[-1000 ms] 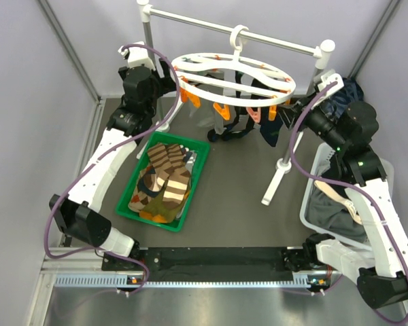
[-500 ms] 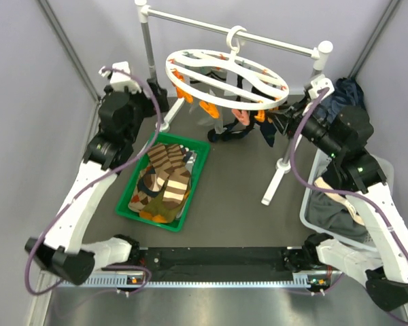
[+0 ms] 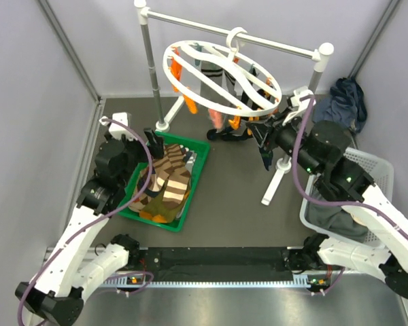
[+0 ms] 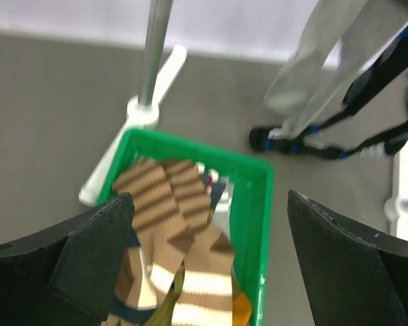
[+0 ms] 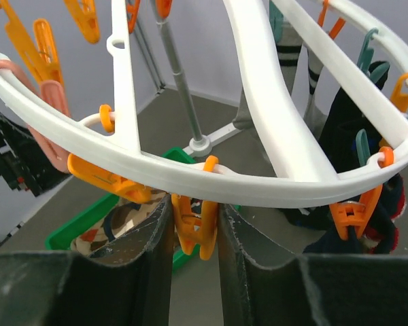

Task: Clip the socks to the hanger
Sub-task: Open the clamp at the hanger, then pick up the sock from the bin.

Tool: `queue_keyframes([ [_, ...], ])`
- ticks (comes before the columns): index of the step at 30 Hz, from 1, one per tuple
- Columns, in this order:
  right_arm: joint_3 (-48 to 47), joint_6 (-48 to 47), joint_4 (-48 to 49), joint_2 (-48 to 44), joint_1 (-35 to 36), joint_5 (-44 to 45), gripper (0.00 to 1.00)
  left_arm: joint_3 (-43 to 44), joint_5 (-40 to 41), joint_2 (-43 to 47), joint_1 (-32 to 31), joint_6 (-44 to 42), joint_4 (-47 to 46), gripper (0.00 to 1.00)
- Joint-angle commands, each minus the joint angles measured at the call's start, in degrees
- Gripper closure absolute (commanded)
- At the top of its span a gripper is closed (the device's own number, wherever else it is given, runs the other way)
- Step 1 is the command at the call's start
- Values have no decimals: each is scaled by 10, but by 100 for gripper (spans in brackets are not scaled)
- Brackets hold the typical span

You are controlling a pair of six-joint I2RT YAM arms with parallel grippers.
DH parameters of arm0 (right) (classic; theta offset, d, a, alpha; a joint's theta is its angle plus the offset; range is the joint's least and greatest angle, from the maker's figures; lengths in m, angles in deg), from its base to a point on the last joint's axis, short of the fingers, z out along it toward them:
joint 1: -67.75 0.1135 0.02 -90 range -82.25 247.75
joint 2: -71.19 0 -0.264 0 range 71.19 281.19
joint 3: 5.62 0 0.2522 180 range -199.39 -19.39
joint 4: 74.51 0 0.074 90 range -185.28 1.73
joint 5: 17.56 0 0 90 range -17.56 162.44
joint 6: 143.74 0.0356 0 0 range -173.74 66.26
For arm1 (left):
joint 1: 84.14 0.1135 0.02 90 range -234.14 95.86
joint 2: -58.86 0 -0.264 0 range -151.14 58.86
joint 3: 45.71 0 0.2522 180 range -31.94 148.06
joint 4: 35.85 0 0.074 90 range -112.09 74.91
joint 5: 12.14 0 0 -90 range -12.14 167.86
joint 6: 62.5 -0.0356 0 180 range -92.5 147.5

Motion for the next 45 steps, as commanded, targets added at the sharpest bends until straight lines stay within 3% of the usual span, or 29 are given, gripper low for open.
queue_keyframes([
  [1,18,22,17,11,35,85,100,-44,-15,0,2,39,22,1],
  [8,58,22,41,3,43,84,100,-87,-25,-54,2,109,46,1],
  [13,69,16,43,2,43,78,100,-57,73,-130,2,147,85,2],
  [16,75,13,50,1,44,78,100,-29,123,-190,2,159,81,12],
  [21,77,4,51,1,44,78,100,40,161,-317,2,165,69,17],
  [26,82,-8,54,-3,44,80,100,87,172,-417,3,164,86,23],
  [31,91,-14,61,1,44,79,100,91,144,-463,3,163,82,28],
  [34,92,-16,59,1,44,80,100,91,118,-469,2,169,101,39],
  [35,93,-16,59,-1,44,80,100,92,111,-467,3,171,108,47],
  [41,98,-14,60,-12,44,83,100,71,62,-406,2,167,149,78],
  [42,99,-13,58,-13,44,84,100,70,59,-397,2,165,160,88],
  [45,102,-10,58,-16,44,83,100,52,31,-364,2,161,169,100],
])
